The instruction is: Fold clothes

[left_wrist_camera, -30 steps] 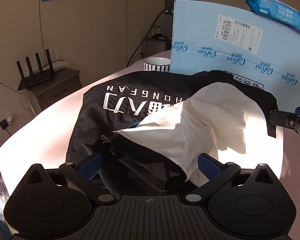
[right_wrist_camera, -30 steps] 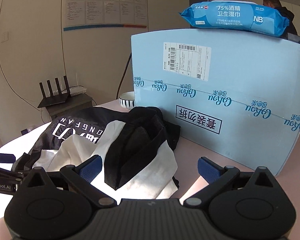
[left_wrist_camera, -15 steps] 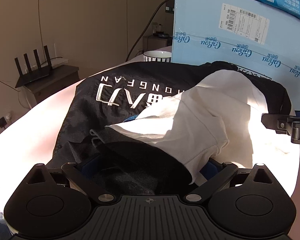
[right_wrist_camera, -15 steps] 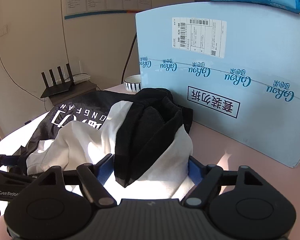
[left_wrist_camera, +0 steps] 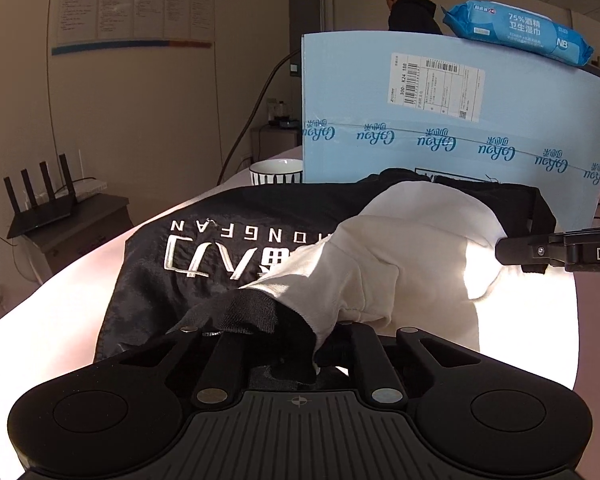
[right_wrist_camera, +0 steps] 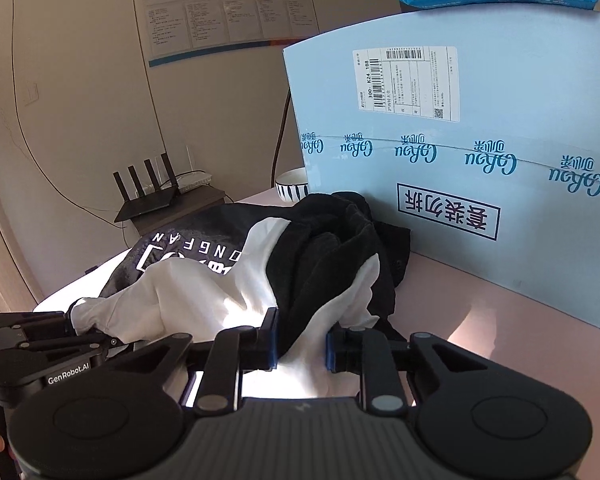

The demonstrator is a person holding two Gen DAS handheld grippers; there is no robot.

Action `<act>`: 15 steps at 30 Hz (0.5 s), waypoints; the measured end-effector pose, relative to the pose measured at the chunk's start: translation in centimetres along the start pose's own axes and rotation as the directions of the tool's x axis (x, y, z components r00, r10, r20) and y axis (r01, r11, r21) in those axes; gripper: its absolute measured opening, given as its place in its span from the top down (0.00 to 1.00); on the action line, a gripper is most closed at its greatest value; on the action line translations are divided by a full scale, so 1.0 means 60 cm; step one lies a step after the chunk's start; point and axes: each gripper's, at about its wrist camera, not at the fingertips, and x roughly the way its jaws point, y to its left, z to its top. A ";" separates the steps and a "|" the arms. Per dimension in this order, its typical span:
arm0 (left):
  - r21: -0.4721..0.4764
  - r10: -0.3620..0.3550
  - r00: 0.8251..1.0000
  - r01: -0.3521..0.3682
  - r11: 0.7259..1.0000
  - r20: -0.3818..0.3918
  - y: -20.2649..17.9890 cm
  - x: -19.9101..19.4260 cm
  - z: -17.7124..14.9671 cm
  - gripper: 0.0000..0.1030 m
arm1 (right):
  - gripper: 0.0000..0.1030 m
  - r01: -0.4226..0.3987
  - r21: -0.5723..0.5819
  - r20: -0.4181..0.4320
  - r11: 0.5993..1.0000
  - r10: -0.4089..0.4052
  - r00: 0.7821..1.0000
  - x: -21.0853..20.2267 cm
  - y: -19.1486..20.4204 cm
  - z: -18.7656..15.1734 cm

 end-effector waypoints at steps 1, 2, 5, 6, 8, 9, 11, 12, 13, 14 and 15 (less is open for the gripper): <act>0.012 0.004 1.000 -0.005 1.000 0.019 -0.003 -0.008 0.010 0.89 | 0.80 -0.003 -0.003 0.020 1.000 0.003 1.000 -0.008 0.001 0.000; 0.017 0.001 1.000 -0.001 1.000 0.031 -0.005 -0.015 0.020 0.89 | 0.80 -0.007 -0.008 0.042 1.000 0.007 0.999 -0.018 0.002 0.001; 0.046 -0.012 0.997 0.008 0.999 0.077 -0.023 -0.038 0.054 0.89 | 0.80 0.002 -0.013 0.078 1.000 -0.001 0.997 -0.044 0.003 0.006; 0.063 -0.013 0.995 0.007 0.998 0.095 -0.032 -0.045 0.063 0.89 | 0.80 -0.003 -0.010 0.088 1.000 0.004 0.996 -0.052 0.001 0.009; 0.089 -0.031 0.992 0.020 0.996 0.120 -0.051 -0.057 0.078 0.89 | 0.80 0.008 -0.002 0.127 1.000 -0.007 0.992 -0.081 -0.006 0.014; 0.103 -0.044 0.991 0.030 0.994 0.130 -0.063 -0.064 0.086 0.89 | 0.80 0.014 0.002 0.147 1.000 -0.014 0.989 -0.096 -0.010 0.016; 0.119 -0.077 0.986 0.060 0.991 0.145 -0.088 -0.076 0.098 0.89 | 0.80 0.038 0.011 0.179 0.999 -0.040 0.983 -0.134 -0.021 0.020; 0.124 -0.102 0.983 0.083 0.989 0.150 -0.102 -0.080 0.103 0.89 | 0.80 0.051 0.016 0.195 0.999 -0.053 0.979 -0.153 -0.028 0.023; 0.130 -0.125 0.980 0.105 0.986 0.157 -0.116 -0.085 0.108 0.89 | 0.80 0.070 0.020 0.209 0.997 -0.073 0.975 -0.177 -0.036 0.022; 0.136 -0.149 0.975 0.127 0.983 0.164 -0.130 -0.090 0.111 0.89 | 0.80 0.091 0.025 0.221 0.996 -0.094 0.971 -0.203 -0.045 0.021; 0.141 -0.172 0.970 0.149 0.979 0.171 -0.144 -0.095 0.114 0.89 | 0.80 0.111 0.030 0.234 0.993 -0.115 0.965 -0.228 -0.053 0.020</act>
